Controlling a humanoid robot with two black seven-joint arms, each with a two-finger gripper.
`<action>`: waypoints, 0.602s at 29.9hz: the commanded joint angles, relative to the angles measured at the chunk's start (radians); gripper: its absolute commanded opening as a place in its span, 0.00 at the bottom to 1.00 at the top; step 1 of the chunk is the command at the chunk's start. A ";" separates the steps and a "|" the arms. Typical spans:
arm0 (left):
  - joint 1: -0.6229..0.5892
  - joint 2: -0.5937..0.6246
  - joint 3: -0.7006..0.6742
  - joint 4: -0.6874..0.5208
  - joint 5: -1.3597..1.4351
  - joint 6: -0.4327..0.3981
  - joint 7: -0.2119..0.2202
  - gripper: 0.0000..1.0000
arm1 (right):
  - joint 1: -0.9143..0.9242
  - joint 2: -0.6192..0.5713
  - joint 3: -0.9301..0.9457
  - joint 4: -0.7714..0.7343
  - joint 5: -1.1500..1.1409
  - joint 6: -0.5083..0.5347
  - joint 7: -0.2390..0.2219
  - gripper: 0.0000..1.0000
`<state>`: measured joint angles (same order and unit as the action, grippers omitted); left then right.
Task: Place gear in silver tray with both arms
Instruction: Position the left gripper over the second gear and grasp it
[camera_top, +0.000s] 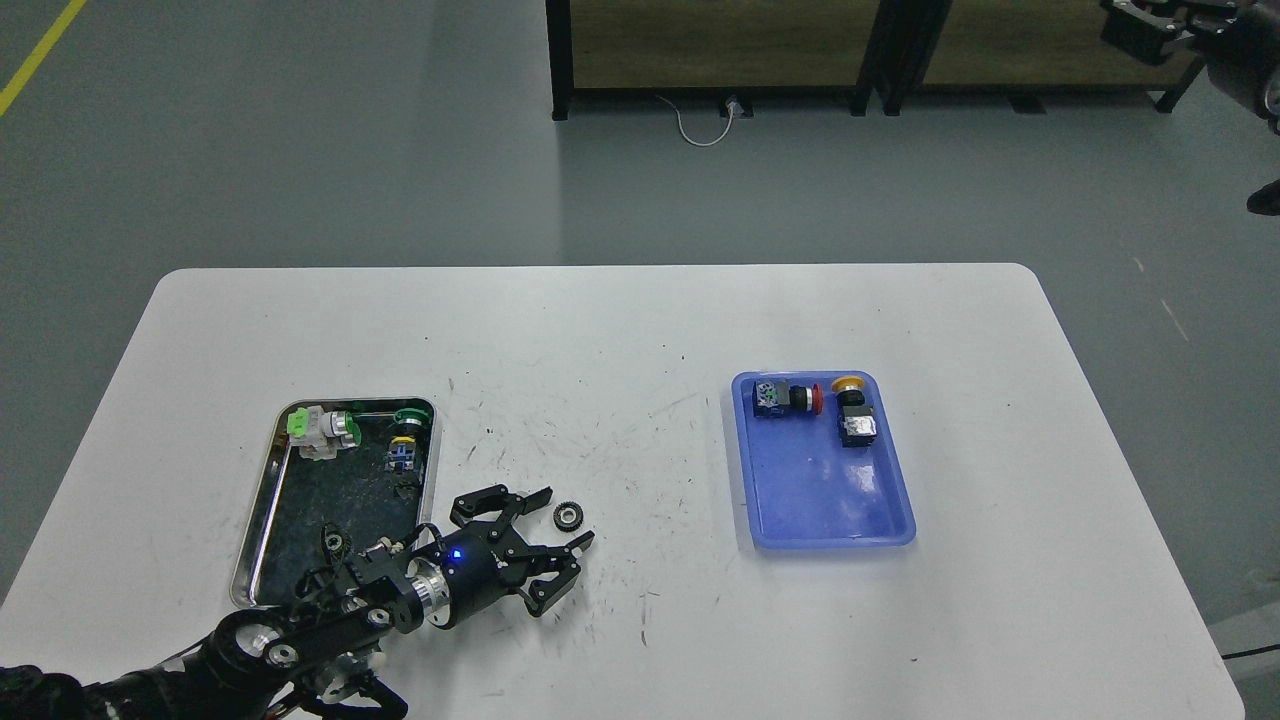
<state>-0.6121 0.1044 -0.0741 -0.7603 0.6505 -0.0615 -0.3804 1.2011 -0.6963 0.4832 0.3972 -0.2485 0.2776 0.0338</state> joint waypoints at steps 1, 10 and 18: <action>0.000 0.000 -0.003 0.001 0.000 0.000 0.000 0.67 | 0.000 0.000 0.000 0.000 0.000 0.000 0.000 1.00; -0.008 0.000 -0.004 0.003 0.000 -0.001 0.006 0.56 | 0.000 -0.002 -0.001 0.000 -0.002 0.000 -0.002 1.00; -0.014 0.000 0.004 0.003 0.000 -0.004 0.015 0.38 | 0.000 -0.003 0.000 0.000 -0.002 0.000 0.000 1.00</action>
<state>-0.6243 0.1044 -0.0747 -0.7579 0.6505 -0.0644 -0.3668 1.2012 -0.6982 0.4825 0.3973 -0.2501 0.2776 0.0337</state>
